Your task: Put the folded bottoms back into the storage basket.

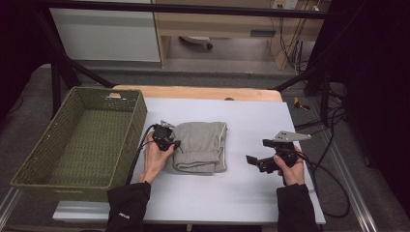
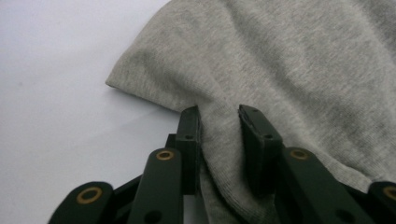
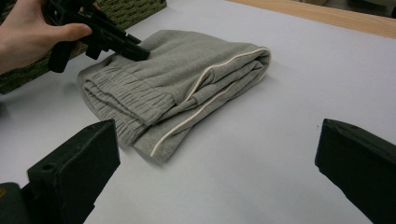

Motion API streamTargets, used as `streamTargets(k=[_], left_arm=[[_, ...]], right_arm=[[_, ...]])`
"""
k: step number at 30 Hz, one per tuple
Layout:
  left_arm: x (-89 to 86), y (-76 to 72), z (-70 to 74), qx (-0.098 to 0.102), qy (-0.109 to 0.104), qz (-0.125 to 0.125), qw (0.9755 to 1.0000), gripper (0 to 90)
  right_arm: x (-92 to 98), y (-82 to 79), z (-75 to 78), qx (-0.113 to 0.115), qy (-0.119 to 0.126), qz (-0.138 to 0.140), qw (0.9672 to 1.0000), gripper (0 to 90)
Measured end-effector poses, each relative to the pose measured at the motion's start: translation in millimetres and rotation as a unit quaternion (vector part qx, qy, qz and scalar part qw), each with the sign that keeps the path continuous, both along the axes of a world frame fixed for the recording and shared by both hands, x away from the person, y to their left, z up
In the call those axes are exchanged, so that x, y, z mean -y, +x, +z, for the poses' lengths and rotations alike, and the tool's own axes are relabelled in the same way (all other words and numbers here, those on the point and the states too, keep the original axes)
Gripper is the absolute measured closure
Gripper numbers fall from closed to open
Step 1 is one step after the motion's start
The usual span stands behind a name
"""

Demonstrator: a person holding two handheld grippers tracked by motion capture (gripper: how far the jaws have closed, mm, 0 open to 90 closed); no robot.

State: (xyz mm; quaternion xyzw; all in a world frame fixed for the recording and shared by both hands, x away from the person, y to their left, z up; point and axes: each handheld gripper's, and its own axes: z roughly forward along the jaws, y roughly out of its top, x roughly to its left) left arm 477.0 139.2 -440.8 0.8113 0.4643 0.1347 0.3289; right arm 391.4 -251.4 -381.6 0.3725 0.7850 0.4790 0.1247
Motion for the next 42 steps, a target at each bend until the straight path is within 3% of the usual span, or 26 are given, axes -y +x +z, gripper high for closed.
streamTargets(k=[21,38,42], left_arm=[[-2.4,1.9,-2.0,-0.003,-0.011,-0.015,0.9998,74.4],[-1.8,1.3,-2.4,0.002,-0.008,-0.02,0.9998,74.9],[-1.7,1.2,-2.4,0.004,-0.005,-0.021,0.9998,74.9]], right_arm=[[-23.0,12.3,2.5,0.0,-0.011,-0.013,0.9998,0.5],[-56.0,42.1,-2.0,-0.012,-0.012,-0.041,0.999,0.9],[-62.9,51.8,-7.2,-0.021,-0.016,-0.059,0.9979,1.3]])
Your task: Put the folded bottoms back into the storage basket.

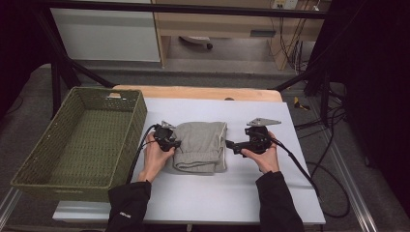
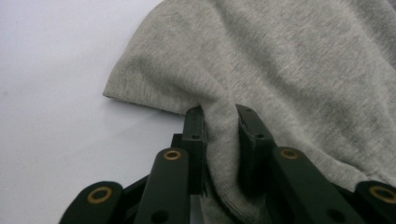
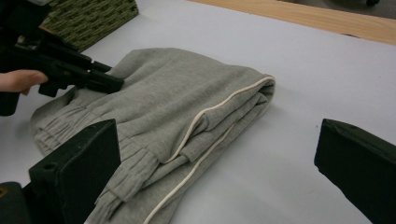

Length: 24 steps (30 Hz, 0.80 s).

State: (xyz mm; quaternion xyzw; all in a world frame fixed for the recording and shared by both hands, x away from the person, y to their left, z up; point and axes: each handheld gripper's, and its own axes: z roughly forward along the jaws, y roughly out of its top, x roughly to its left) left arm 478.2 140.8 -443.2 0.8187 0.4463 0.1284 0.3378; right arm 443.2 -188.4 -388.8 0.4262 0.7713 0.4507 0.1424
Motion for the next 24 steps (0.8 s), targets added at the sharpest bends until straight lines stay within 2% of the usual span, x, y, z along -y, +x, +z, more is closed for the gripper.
streamTargets(k=[8,17,24], left_arm=[[-0.1,0.2,-0.1,-0.001,-0.002,0.0,1.0,74.9],[-0.5,0.2,-0.2,-0.001,-0.002,-0.001,1.0,74.9],[-0.6,0.2,-0.3,-0.001,-0.003,-0.001,1.0,74.9]], right_arm=[[-9.3,13.0,-12.2,-0.015,-0.013,-0.014,0.9997,2.0],[-29.6,25.9,-22.3,-0.025,-0.036,-0.023,0.9988,5.6],[-39.9,34.8,-37.5,-0.046,-0.051,-0.025,0.9973,9.7]])
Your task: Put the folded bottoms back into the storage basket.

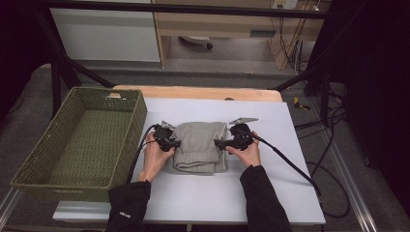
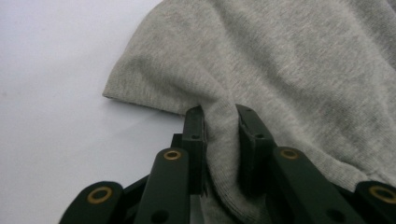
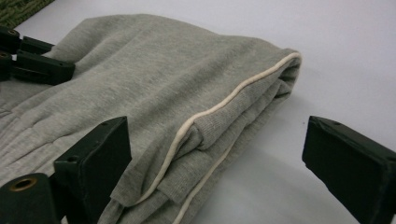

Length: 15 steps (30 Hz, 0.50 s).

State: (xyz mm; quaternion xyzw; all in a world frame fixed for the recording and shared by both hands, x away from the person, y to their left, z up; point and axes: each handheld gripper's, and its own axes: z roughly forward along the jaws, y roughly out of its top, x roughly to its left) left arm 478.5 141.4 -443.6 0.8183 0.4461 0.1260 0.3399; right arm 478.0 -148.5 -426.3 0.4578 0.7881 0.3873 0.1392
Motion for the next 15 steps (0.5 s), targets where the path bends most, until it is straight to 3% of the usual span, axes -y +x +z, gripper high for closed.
streamTargets(k=[3,15], left_arm=[[0.0,0.1,0.0,0.0,0.0,0.0,1.0,74.8],[-0.1,-0.3,-0.2,0.001,-0.001,0.0,1.0,74.8]], right_arm=[[-1.2,1.8,-3.5,-0.006,-0.004,-0.003,1.0,10.5],[-6.8,4.7,-16.1,-0.032,-0.001,0.007,0.9994,28.1]])
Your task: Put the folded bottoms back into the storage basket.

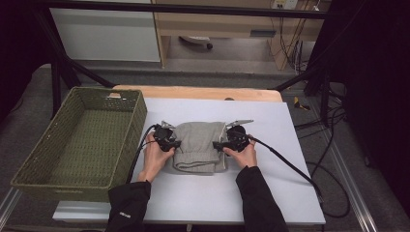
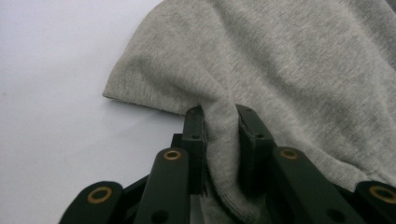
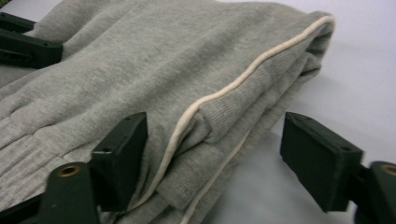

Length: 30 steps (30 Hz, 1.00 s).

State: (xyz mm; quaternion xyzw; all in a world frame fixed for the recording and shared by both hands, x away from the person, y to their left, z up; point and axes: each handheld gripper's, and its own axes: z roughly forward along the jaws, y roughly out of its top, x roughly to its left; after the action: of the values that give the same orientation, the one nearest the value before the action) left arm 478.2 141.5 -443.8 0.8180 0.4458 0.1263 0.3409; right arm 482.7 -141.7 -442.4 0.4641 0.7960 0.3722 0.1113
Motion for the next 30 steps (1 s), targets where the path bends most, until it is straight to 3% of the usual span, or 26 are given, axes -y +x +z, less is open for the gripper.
streamTargets(k=[5,23,30], left_arm=[[-0.4,-0.1,-0.2,0.001,-0.001,0.0,1.0,74.9],[0.5,-0.4,0.2,0.0,0.0,0.003,1.0,74.9],[-1.7,1.4,0.6,-0.008,-0.012,0.006,0.9999,75.9]], right_arm=[[-0.4,0.0,-2.5,-0.013,0.0,0.0,0.9999,31.0],[-3.3,-2.6,-3.1,-0.047,0.031,0.009,0.9984,59.9],[-3.4,-2.8,-2.1,-0.054,0.039,0.01,0.9977,68.6]])
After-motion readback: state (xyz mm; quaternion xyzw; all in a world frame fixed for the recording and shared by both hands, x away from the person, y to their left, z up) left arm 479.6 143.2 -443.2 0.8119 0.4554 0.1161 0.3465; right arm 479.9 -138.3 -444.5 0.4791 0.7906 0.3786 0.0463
